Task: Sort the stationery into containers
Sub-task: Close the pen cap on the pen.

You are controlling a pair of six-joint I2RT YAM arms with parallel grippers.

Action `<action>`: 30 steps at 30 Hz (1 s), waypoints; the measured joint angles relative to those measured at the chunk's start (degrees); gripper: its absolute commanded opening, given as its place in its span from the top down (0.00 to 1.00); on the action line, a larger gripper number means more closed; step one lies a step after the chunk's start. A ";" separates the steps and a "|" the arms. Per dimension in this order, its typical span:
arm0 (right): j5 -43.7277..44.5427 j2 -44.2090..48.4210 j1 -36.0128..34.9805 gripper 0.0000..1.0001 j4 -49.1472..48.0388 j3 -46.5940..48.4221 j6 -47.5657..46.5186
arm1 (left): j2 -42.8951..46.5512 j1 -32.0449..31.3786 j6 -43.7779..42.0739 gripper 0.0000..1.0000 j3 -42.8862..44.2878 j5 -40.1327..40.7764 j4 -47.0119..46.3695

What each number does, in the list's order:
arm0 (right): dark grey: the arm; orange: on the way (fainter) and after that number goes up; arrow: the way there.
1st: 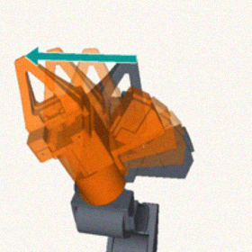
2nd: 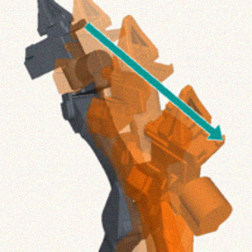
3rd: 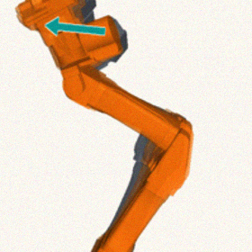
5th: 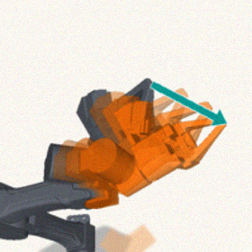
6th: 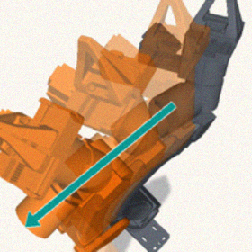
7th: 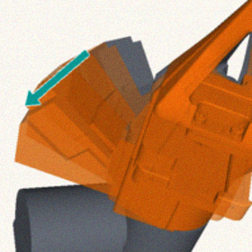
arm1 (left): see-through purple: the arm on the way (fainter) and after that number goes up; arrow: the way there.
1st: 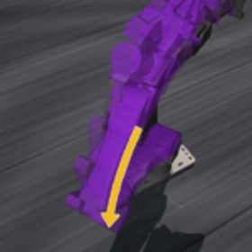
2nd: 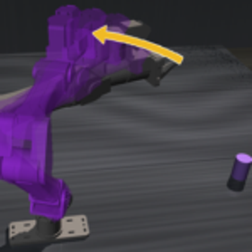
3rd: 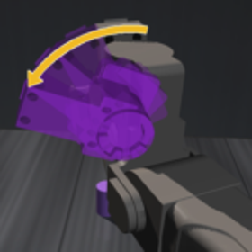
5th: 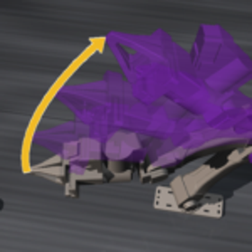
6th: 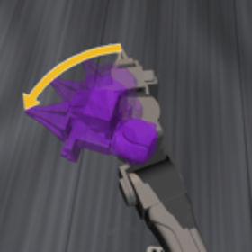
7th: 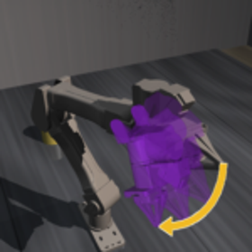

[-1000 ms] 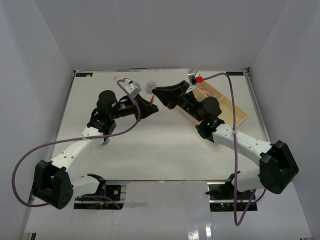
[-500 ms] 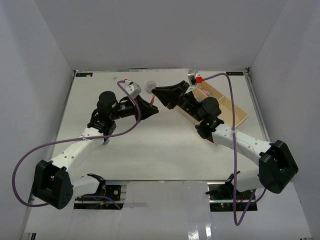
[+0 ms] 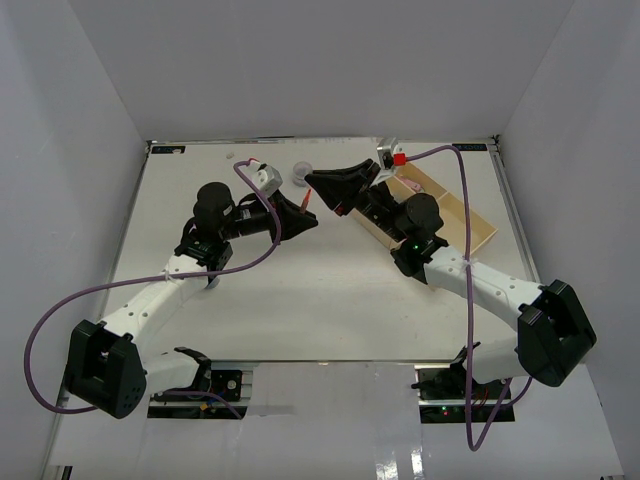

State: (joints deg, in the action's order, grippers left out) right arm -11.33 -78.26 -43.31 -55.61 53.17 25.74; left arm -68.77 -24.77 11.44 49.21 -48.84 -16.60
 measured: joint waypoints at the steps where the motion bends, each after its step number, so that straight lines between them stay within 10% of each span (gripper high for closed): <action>1: 0.11 -0.04 0.00 0.92 0.00 0.00 -0.11 | 0.00 0.00 0.00 1.00 0.00 -0.09 -0.11; 30: -0.66 -0.22 0.00 0.92 -0.85 -0.57 1.66 | 0.66 0.00 2.45 1.00 -1.18 0.11 -2.93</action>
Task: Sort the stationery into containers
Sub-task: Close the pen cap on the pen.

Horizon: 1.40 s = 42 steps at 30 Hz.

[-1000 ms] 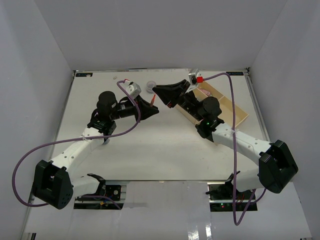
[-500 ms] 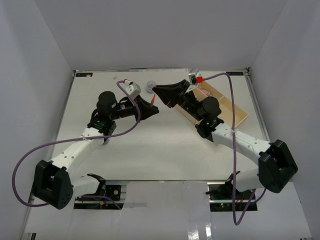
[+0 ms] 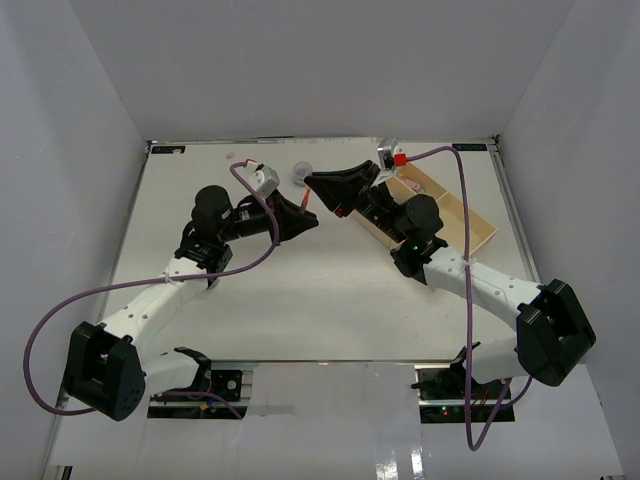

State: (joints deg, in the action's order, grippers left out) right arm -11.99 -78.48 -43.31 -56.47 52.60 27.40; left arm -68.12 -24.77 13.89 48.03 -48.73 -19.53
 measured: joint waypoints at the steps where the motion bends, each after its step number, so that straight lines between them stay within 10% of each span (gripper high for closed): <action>1: -0.04 0.00 0.00 0.92 -0.24 0.00 0.15 | 0.00 0.00 0.33 1.00 -0.17 -0.02 -0.57; 42: -4.28 0.13 -1.20 0.72 -3.61 -1.64 3.72 | 0.00 -1.27 6.08 1.00 -1.44 -0.07 -14.40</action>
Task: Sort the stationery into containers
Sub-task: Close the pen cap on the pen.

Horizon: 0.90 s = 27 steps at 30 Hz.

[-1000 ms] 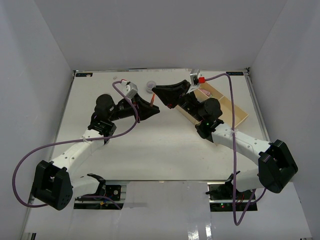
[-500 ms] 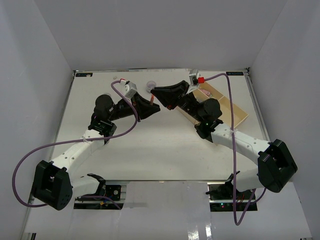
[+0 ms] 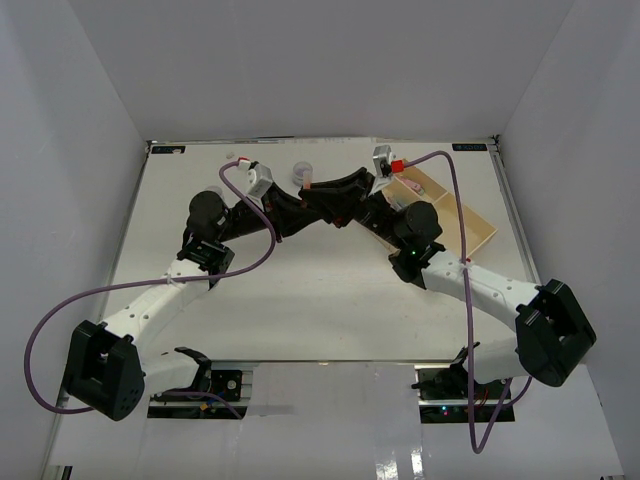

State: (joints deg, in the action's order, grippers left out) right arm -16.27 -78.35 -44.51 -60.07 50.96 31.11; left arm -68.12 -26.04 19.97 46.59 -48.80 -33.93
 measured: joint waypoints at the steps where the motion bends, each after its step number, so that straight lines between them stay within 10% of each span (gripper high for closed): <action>1: -0.04 0.09 -0.07 0.72 0.09 -0.26 0.00 | 0.00 -0.02 0.00 1.00 0.00 0.09 -0.15; 7: -0.26 0.72 -0.13 0.58 0.74 -0.33 -0.15 | 0.07 -0.15 -0.24 1.00 0.00 0.15 -0.76; 18: -0.33 9.38 -0.13 0.02 12.52 -0.87 -5.22 | 1.22 -0.33 -4.46 1.00 0.00 0.83 3.78; 27: 5.53 21.66 -0.13 0.10 26.93 -1.05 -12.17 | 2.03 -0.35 -8.41 1.00 0.00 1.27 9.51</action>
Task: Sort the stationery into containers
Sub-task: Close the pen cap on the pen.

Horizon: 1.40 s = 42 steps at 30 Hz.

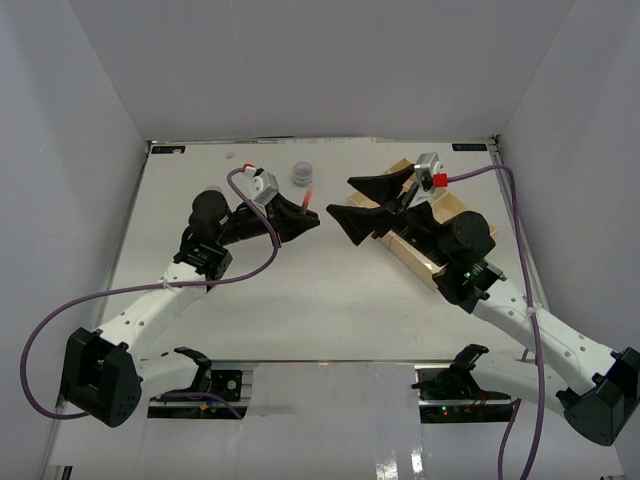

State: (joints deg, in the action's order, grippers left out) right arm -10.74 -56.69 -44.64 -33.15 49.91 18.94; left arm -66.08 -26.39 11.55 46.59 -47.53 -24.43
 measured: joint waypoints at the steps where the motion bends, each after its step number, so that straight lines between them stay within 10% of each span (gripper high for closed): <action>1: 0.66 0.81 0.00 0.10 0.90 0.00 -0.44 | 0.07 0.02 -0.63 1.00 0.02 -0.02 1.07; 9: 3.65 -1.42 0.07 0.00 13.97 7.45 -2.97 | 0.44 0.00 -6.93 1.00 1.53 0.50 10.51; 20: 4.11 -16.98 0.15 0.14 26.27 24.57 -2.51 | 0.92 -0.26 -10.05 1.00 1.70 1.95 14.49; 42: 3.89 -21.77 -2.36 0.54 24.76 22.27 0.28 | 1.11 -0.35 -8.22 1.00 1.70 4.92 14.93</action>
State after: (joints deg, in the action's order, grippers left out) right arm -6.85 -78.46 -47.00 -8.38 72.18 19.22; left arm -64.97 -26.74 3.33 48.29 -42.61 -9.50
